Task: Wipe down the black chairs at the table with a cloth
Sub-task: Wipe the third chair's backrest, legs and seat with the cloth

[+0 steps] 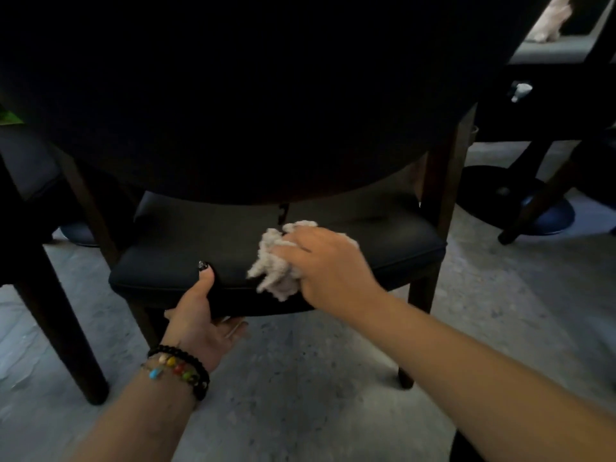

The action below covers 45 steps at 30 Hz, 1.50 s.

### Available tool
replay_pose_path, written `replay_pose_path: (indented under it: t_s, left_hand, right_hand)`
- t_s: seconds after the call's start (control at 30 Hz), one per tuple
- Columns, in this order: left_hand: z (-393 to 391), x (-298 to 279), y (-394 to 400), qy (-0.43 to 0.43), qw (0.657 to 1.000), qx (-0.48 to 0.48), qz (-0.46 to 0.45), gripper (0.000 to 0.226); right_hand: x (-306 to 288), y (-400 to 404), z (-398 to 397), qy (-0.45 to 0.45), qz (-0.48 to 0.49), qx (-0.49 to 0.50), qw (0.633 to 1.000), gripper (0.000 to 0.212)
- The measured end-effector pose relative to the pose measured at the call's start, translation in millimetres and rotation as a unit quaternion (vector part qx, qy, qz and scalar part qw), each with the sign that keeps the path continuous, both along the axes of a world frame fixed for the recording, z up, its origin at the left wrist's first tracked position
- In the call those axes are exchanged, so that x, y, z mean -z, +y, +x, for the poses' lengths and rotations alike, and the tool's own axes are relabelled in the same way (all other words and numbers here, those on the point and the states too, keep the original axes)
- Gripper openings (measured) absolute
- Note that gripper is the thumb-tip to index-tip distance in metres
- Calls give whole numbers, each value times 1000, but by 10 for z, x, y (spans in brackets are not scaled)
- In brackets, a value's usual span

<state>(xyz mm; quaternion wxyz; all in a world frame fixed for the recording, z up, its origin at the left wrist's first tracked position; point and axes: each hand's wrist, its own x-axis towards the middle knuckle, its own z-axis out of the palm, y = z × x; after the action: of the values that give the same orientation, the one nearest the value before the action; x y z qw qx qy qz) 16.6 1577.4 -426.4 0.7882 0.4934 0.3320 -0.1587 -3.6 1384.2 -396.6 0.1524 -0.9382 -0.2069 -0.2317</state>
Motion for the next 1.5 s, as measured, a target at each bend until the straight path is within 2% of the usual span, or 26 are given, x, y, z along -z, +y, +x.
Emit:
replay_pose_path:
  t_s: [0.07,0.13,0.2,0.27,0.33,0.43,0.47,0.53,0.63,0.7,0.77,0.87,0.9,0.97,1.03,1.1,1.2,1.3,1.43,1.5]
  left_hand:
    - [-1,-3,24,-1,1000,-12,-5,85]
    - [-9,-24,15,0,1000,-18,-13,87]
    - [-30,-52,-26,0,1000,-9,-17,78]
    - [-52,-59,-59,0,1000,2,-13,64]
    - [-64,-70,-68,-3,1000,-7,-7,64]
    - [-69,-80,-73,-9,1000,5,-1,66]
    - [-69,-85,-73,-8,1000,9,-3,66]
    - [-39,-99,-80,-7,1000,17,0,67]
    - [-18,-105,-71,-6,999,45,13,58]
    - [-38,-126,-43,1,997,71,32,51]
    - [-36,-171,56,12,996,78,37,46]
    - [-1,-244,325,20,999,19,30,45]
    - [7,-265,436,16,999,-10,37,47]
    - [21,-303,684,-9,996,-69,51,37]
    - [21,-346,904,-27,989,-135,57,31]
    - [30,-373,1083,-40,982,-174,60,35]
    - [27,-408,1203,-52,974,-207,73,43]
    - [76,-398,1268,-20,971,-227,73,57]
    - [107,-372,1232,-27,975,-197,98,53]
    - [130,-345,1228,-24,974,-211,83,54]
  right_hand:
    - [47,-396,-103,-1,-23,25,999,42]
    - [53,-782,-180,5,-37,78,996,43]
    - [30,-1169,-220,21,-27,142,989,46]
    - [-23,-1457,-225,65,26,206,976,46]
    - [-30,-1457,-186,84,90,272,954,39]
    - [28,-1008,-133,33,179,388,904,35]
    - [32,-819,-147,20,190,398,897,36]
    - [42,-443,-178,16,176,337,925,40]
    - [60,85,-200,75,129,193,970,54]
    - [54,268,-171,96,99,153,979,58]
    - [14,297,-112,101,110,156,976,58]
    - [-22,416,-71,93,154,148,973,58]
    - [-21,545,-65,86,162,125,975,56]
    - [10,917,-23,65,160,50,984,50]
    - [49,1363,95,24,97,-33,994,44]
    - [137,1800,233,5,-49,-95,994,42]
    - [274,2173,368,-12,-269,-89,959,44]
    - [329,2088,391,-66,-373,-97,920,44]
    - [462,1447,241,-172,-456,-166,857,35]
    - [521,1164,106,-182,-477,-173,842,32]
